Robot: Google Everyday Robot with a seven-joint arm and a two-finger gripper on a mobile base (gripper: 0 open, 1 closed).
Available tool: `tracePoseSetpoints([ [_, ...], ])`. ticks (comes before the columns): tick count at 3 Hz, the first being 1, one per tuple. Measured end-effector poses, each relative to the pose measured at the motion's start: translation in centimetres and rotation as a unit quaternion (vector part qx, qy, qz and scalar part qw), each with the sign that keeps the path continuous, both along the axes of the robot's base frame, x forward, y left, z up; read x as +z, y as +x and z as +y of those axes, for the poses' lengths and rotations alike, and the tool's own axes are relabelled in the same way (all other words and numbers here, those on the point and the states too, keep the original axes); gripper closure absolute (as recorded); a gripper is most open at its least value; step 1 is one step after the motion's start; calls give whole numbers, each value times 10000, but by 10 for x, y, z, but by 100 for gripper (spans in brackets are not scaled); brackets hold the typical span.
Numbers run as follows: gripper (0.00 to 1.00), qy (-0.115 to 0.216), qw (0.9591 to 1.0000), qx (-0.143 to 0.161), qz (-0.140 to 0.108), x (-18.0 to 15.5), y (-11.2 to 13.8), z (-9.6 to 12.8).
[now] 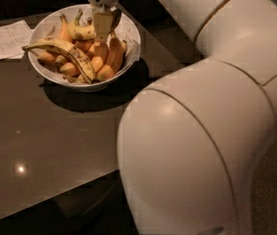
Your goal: Pick banana from white bowl
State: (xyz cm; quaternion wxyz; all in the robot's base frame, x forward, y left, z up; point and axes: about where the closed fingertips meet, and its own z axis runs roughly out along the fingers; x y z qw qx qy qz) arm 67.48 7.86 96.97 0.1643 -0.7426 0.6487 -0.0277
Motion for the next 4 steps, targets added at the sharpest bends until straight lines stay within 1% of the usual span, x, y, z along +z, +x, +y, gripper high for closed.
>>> tracePoseSetpoints([
  [1,100,276,9987,200,-383,45,-48,-3],
  [2,100,288,9985,217,-402,47,-51,-3],
  [3,100,311,9988,90,-370,49,-60,-14],
  [4,100,388,9979,-293,-417,57,-82,-40],
])
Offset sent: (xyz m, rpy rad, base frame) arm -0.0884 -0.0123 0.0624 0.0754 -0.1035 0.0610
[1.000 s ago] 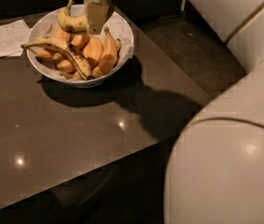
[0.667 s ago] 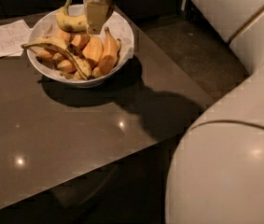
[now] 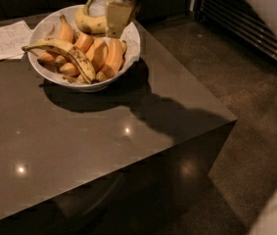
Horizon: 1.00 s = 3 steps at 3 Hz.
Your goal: Pick banana from white bowl
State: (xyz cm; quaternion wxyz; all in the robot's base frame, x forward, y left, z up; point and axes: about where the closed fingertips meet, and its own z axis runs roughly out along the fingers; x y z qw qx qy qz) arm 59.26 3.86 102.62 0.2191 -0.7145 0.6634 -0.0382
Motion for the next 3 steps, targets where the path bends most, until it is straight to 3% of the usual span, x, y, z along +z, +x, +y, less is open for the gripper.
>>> tracePoseSetpoints([
  [1,100,120,9983,-576,-6,0,-33,-36],
  [2,100,233,9938,-1086,69,-8,-63,-62],
  [3,100,228,9898,-1400,116,-19,-80,-79],
])
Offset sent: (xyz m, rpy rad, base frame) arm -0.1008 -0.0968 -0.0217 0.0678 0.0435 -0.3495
